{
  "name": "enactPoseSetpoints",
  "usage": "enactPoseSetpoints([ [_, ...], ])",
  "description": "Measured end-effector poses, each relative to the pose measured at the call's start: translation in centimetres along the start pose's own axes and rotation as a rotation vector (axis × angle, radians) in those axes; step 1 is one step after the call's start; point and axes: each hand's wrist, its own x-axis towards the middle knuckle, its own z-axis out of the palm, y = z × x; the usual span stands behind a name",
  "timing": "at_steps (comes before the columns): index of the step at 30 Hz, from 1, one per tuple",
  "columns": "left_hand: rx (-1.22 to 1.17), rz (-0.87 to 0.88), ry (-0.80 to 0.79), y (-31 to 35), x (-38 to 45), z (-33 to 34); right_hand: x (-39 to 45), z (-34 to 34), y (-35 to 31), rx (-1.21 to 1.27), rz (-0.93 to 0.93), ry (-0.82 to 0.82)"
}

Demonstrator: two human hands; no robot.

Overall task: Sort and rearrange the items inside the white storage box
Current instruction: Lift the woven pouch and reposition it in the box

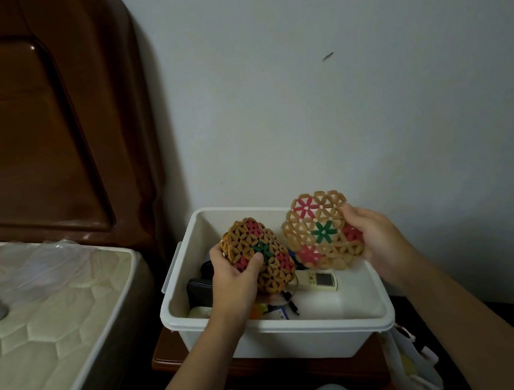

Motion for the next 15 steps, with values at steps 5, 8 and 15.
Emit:
enactPoseSetpoints([
  [5, -0.090, -0.106, -0.230, 0.5, -0.4, -0.4, -1.1, 3.1, 3.8, 0.361, 0.117, -0.210],
  [8, -0.067, -0.126, -0.338, 0.7, -0.6, -0.6, -1.0, 4.7, 5.4, 0.266, 0.140, -0.188],
  [15, -0.115, -0.121, -0.351, 1.1, -0.7, -0.6, -0.8, 6.0, 7.3, 0.245, 0.106, -0.069],
])
